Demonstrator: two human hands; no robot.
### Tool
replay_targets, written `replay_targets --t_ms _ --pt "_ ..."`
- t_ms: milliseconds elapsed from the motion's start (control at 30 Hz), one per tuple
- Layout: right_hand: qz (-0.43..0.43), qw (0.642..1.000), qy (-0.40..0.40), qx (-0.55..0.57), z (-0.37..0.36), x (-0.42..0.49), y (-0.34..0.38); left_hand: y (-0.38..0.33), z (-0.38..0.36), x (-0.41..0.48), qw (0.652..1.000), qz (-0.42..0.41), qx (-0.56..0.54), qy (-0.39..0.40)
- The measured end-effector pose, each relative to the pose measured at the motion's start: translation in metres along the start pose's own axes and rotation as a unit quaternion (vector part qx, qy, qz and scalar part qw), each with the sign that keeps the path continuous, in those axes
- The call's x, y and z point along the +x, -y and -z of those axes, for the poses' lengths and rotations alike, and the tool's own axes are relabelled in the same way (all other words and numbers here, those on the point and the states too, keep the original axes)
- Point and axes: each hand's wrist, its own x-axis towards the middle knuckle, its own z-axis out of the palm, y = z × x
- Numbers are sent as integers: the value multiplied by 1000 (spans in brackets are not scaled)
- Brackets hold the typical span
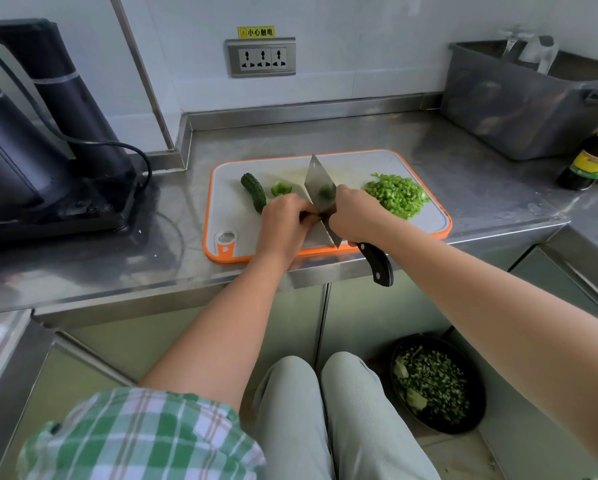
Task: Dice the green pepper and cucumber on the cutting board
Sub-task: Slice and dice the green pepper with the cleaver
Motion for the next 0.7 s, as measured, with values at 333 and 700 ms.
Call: replay_targets --t_ms 333,700 --pt "-36 999 -10 30 9 11 -28 -10 -11 13 998 -11 38 43" --pt "-28 1000 -5 10 3 15 -21 15 35 -9 985 0 133 114"
